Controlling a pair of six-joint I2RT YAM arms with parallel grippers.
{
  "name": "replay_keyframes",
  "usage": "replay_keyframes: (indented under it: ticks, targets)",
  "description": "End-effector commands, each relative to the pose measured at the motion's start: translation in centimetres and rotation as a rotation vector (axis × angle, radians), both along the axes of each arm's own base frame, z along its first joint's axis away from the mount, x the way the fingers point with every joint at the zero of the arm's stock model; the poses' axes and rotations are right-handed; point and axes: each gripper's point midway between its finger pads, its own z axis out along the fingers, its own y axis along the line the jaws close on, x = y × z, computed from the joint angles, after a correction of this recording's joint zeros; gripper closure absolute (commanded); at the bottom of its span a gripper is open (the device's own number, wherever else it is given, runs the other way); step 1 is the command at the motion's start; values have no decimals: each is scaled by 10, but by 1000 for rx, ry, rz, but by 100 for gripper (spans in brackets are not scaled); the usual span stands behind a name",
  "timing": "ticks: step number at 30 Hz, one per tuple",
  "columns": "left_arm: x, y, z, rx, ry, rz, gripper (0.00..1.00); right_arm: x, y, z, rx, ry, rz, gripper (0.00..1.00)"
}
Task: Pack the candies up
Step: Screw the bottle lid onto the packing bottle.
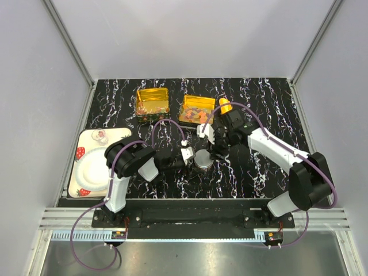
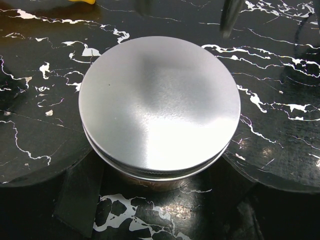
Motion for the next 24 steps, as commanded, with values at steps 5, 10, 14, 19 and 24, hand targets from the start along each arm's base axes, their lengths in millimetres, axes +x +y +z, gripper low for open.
replay_keyframes:
  ticks: [5,10,14,19,24]
  targets:
    - [18,-6,71,-197,-280,32,57,33,34,22,87,25,-3,29]
    - [18,-5,71,-197,-282,32,57,38,47,11,102,89,16,25]
    - [18,-6,71,-197,-282,29,57,40,53,3,109,138,35,25]
    - [19,-5,72,-199,-284,32,57,37,54,-2,103,164,50,29]
    - [18,-6,72,-198,-283,31,57,31,45,-12,68,158,56,40]
